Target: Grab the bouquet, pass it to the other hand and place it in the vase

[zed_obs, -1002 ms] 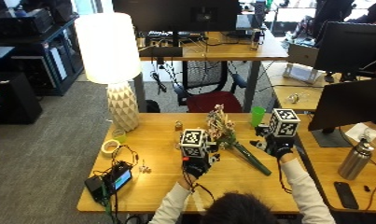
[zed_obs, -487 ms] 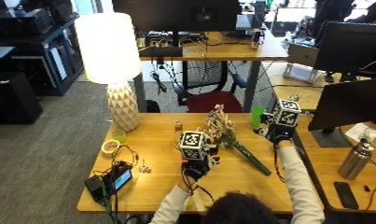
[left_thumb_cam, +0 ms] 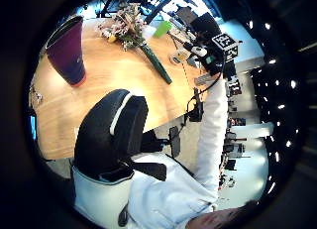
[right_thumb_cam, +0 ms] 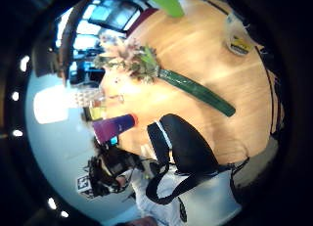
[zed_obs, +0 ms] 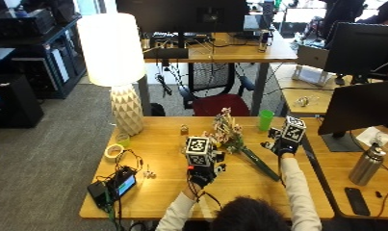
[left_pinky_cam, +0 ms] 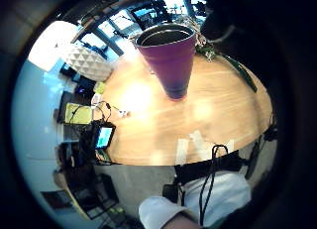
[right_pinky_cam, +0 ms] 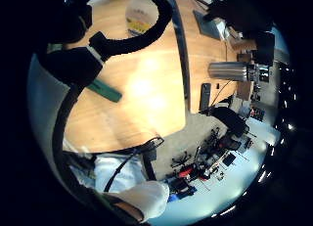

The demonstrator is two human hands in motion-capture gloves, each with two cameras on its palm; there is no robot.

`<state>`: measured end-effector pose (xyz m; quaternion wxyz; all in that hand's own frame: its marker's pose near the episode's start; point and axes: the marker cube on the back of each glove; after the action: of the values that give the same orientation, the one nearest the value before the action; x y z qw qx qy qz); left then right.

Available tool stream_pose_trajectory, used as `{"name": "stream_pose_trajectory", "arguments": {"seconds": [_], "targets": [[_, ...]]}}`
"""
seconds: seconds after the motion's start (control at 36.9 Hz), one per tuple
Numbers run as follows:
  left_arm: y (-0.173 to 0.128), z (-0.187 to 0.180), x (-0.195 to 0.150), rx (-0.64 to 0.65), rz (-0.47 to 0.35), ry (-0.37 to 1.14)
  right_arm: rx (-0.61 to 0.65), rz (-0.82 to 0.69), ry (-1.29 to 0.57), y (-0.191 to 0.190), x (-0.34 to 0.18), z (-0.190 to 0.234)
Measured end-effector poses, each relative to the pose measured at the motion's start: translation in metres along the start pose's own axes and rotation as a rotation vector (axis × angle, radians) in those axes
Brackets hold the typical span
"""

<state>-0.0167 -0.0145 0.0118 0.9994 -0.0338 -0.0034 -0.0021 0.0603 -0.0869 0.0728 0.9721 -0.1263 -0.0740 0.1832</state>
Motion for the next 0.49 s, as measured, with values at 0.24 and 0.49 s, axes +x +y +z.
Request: {"name": "stream_pose_trajectory", "arguments": {"seconds": [0.24,0.49], "targets": [[0.001,0.004,-0.002,-0.015,-0.002,0.005,-0.100,0.081,0.006,0.019,-0.005,0.038],[-0.003,0.013,-0.008,-0.027,-0.011,0.006,-0.185,0.136,0.015,0.009,0.002,0.093]]}}
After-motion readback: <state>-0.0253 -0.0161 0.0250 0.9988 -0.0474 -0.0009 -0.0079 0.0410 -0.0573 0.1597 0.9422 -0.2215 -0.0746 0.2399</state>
